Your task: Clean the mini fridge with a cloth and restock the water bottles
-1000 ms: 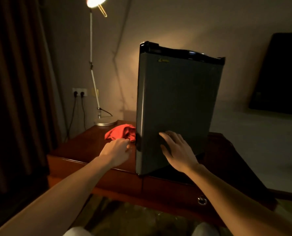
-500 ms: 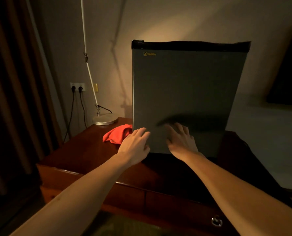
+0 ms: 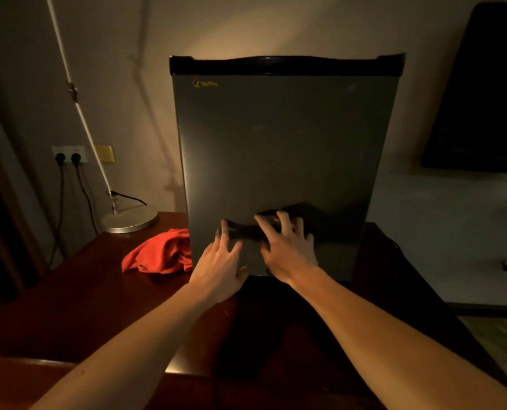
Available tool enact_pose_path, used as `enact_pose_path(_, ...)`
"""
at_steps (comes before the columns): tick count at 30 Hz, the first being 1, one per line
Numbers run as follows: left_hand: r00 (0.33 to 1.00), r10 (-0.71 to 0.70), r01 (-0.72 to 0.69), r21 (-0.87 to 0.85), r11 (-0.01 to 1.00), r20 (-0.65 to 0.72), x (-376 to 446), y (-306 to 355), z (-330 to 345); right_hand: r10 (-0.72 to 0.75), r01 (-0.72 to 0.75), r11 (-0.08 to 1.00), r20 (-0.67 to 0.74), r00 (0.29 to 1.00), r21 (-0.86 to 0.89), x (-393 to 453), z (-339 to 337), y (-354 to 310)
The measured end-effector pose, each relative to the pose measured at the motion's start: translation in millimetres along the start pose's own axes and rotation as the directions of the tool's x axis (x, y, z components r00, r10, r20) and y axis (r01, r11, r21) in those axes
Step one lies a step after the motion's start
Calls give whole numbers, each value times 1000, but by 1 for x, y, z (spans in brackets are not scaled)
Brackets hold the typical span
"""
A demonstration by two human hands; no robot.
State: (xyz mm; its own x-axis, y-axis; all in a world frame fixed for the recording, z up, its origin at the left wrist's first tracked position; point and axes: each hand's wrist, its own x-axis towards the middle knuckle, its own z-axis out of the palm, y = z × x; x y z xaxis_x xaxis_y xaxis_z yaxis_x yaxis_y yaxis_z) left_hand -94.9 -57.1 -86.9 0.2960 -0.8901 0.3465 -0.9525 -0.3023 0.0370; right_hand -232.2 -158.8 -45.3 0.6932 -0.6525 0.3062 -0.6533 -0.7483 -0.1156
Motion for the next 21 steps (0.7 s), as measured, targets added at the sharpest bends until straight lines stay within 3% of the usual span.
enact_pose_path(7, 1000, -5, 5, 16, 1000, -21, -7, -4, -26, 24, -28, 998, 64, 998, 55, -8, -12, -2)
enact_pose_path(16, 995, 11, -11, 3, 1000, -100, -47, 22, -80, 101, -101, 994, 1, 995, 40, -59, -50, -1)
enact_pose_path(21, 991, 20, -17, 27, 999, -132, -73, 44, -99, 45, -43, 998, -56, 997, 34, -94, -65, -2)
